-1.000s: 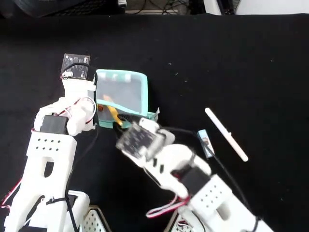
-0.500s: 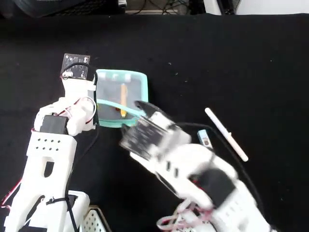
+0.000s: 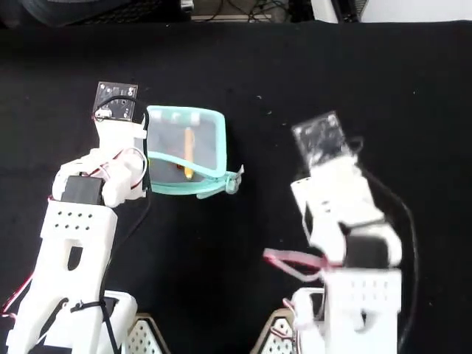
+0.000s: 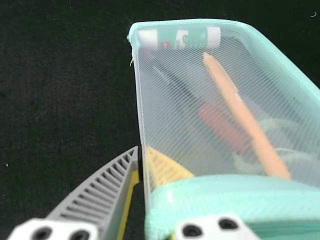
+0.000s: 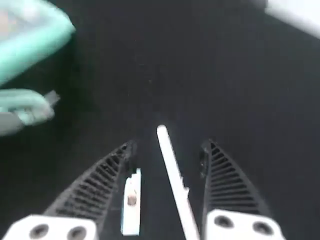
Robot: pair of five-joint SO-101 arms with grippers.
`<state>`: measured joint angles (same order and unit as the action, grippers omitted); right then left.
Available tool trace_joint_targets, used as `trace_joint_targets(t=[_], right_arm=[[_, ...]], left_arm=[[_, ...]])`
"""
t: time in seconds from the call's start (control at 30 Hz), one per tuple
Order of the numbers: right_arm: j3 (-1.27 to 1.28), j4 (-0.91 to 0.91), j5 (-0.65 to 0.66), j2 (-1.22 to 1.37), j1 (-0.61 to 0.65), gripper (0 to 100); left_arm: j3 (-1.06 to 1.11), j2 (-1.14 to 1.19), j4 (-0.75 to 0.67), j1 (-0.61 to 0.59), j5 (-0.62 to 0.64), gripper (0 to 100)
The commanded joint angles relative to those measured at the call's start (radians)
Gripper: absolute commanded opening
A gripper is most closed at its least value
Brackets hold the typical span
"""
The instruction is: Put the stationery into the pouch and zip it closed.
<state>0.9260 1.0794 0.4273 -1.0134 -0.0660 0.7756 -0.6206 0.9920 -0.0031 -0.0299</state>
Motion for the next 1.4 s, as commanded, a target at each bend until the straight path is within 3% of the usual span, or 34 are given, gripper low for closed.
trace_joint_targets(t=[0.0, 0.17, 0.33, 0.53, 0.73, 1.07, 1.2, 1.37], right_arm=[[-0.142, -0.017, 0.008, 0.346, -0.063, 21.1], [-0.437, 0.005, 0.080, 0.812, -0.123, 21.1], [-0.785, 0.222, 0.255, 1.201, -0.129, 17.8], [-1.148, 0.364, 0.287, 1.508, -0.129, 15.9], [-1.343, 0.391, 0.288, 1.675, -0.129, 15.9], [-1.454, 0.391, 0.288, 1.863, -0.121, 15.2], [-1.474, 0.411, 0.287, 1.868, -0.123, 1.1], [-1.472, 0.430, 0.282, 1.821, -0.130, 1.3]], left_arm=[[0.012, 0.014, -0.002, -0.005, -0.002, 3], [0.012, 0.014, -0.002, -0.010, -0.002, 3], [0.012, 0.014, -0.002, -0.005, -0.002, 3], [0.012, 0.014, -0.002, -0.007, -0.002, 3], [0.012, 0.014, -0.002, -0.008, -0.002, 3], [0.012, 0.014, -0.002, -0.008, -0.002, 3], [0.012, 0.014, -0.002, -0.008, -0.002, 3], [0.012, 0.014, -0.002, -0.008, -0.002, 3]])
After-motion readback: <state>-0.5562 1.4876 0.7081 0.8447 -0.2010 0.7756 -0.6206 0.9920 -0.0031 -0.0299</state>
